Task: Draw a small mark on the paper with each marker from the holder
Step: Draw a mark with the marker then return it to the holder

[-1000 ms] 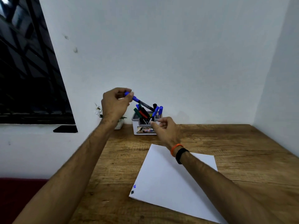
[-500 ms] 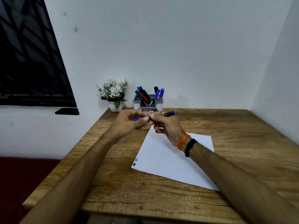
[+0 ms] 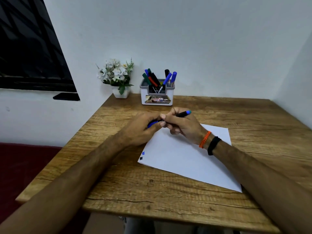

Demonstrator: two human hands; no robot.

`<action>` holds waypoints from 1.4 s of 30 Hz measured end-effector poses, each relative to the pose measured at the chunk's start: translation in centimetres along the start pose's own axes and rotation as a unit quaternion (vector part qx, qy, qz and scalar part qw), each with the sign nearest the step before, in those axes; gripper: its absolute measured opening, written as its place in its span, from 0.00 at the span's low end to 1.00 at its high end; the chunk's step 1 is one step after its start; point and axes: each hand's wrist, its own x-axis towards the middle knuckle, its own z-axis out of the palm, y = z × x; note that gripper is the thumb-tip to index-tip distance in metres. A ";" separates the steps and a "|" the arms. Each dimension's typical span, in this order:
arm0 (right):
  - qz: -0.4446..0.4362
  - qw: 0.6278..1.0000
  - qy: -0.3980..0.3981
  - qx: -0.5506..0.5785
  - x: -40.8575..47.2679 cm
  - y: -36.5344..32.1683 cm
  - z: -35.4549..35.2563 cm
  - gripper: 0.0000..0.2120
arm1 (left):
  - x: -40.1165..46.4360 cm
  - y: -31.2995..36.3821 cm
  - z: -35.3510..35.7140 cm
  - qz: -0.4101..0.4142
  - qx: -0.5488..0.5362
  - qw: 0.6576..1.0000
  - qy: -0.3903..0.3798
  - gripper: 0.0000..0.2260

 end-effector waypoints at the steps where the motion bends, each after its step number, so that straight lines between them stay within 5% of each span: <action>1: -0.001 1.000 -0.010 0.011 0.0 0.1 0.0 0.10 | -0.1 0.0 0.0 0.003 0.001 1.000 0.000 0.10; 12: 0.000 0.997 -0.045 0.058 -0.1 0.4 -0.5 0.13 | -0.5 0.1 0.2 0.006 -0.045 0.999 -0.011 0.11; 18: -0.004 0.999 -0.003 0.048 -0.3 0.0 0.2 0.02 | -0.5 -0.1 -1.5 -0.081 -0.090 0.992 -0.036 0.08; 23: 0.031 0.997 -0.053 0.049 -0.8 -0.4 0.3 0.15 | -1.3 -1.2 -3.0 -0.139 -0.042 0.986 -0.080 0.16; 30: 0.031 0.994 -0.085 -0.055 -1.3 -0.1 1.7 0.06 | -1.3 -2.2 -2.6 -0.156 -0.010 0.977 -0.147 0.09; 33: 0.062 0.990 -0.113 -0.053 -1.7 -0.3 2.3 0.09 | -1.4 -2.4 -2.6 -0.146 -0.014 0.978 -0.147 0.07; 42: 0.072 0.983 -0.110 -0.132 -2.4 0.3 3.3 0.05 | -1.0 -2.3 -2.8 -0.151 0.010 0.973 -0.177 0.14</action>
